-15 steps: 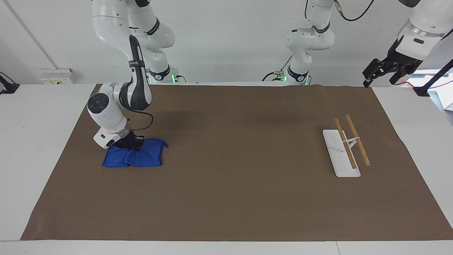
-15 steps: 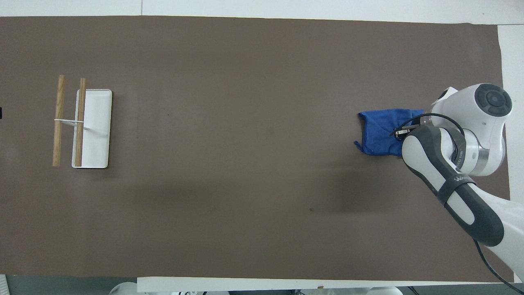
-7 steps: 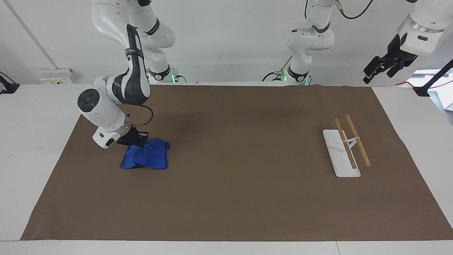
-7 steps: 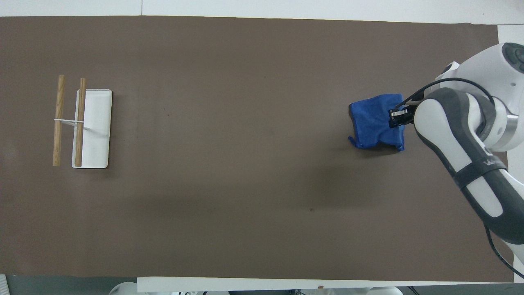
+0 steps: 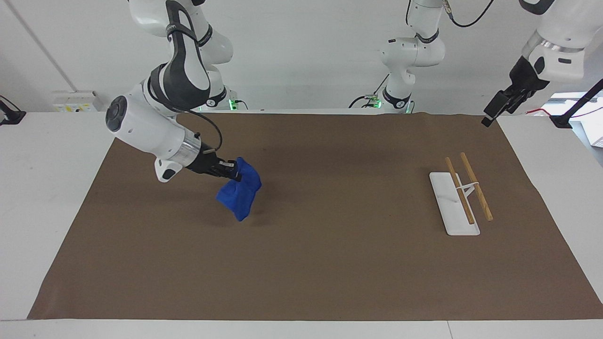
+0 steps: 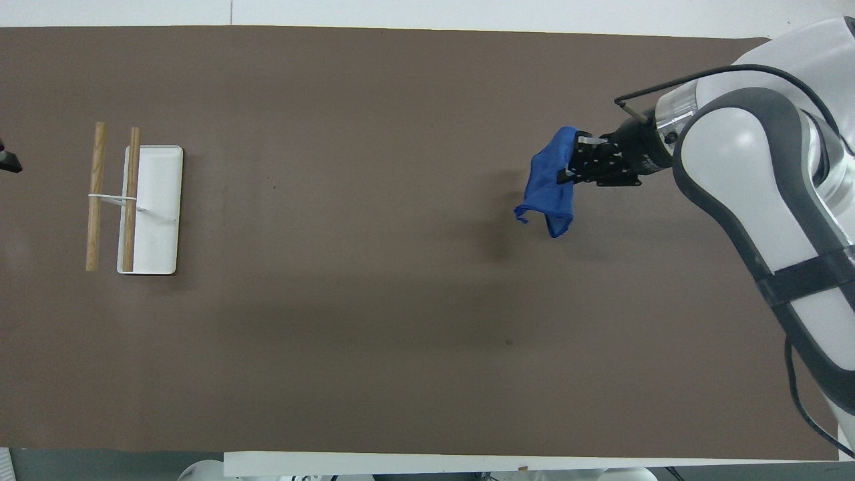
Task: Right arm passes towel to left arm to hang
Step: 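Carry the towel toward center while the left gripper reaches toward it, then grasp the towel with the left gripper beside the right gripper, then carry the towel to the rack while the right gripper withdraws, then drape the towel over the wooden rods with the left gripper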
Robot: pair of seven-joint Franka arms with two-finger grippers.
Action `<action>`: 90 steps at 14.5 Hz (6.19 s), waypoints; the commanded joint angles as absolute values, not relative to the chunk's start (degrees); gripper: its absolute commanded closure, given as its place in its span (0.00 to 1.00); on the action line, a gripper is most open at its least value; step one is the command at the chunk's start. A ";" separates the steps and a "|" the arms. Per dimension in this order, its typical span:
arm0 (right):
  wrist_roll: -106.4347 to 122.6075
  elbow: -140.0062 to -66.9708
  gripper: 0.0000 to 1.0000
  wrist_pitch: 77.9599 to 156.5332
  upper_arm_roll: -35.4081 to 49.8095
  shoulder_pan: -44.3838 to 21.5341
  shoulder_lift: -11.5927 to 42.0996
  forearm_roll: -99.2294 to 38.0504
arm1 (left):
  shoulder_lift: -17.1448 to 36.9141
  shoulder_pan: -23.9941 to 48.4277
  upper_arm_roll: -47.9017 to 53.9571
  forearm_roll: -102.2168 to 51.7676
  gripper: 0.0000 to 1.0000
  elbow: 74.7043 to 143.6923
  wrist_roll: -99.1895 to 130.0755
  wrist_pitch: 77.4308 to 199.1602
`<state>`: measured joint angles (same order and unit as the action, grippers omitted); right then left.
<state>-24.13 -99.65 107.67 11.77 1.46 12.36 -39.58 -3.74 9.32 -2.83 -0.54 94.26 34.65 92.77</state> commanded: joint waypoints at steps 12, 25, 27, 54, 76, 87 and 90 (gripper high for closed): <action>-58.26 -100.02 1.00 129.81 13.62 -14.94 13.54 -65.39 | 3.42 27.68 -2.81 -4.48 0.18 100.65 68.90 114.35; -60.21 -100.20 1.00 129.90 13.62 -15.82 13.36 -67.24 | 4.22 33.40 -2.81 -4.22 0.39 99.93 74.45 110.74; -60.12 -100.81 1.00 129.90 13.62 -15.82 13.27 -67.24 | 4.57 32.87 -2.90 -3.96 0.41 98.80 74.18 110.92; -53.37 -100.28 0.00 130.52 13.45 -16.53 12.48 -36.11 | 4.92 32.52 -3.16 -2.90 1.00 98.35 73.39 110.13; -2.20 -87.55 0.00 81.75 13.01 16.87 -1.15 1.14 | 2.20 -3.14 -3.60 10.81 1.00 108.98 49.92 124.60; -0.53 -88.41 0.00 81.74 4.94 6.35 -1.58 2.55 | -2.55 -6.24 -3.43 10.99 0.98 122.60 45.17 132.53; -0.35 -90.69 0.00 81.91 0.02 2.83 -3.16 2.55 | -2.11 -5.19 -3.16 10.99 0.96 122.96 45.26 132.89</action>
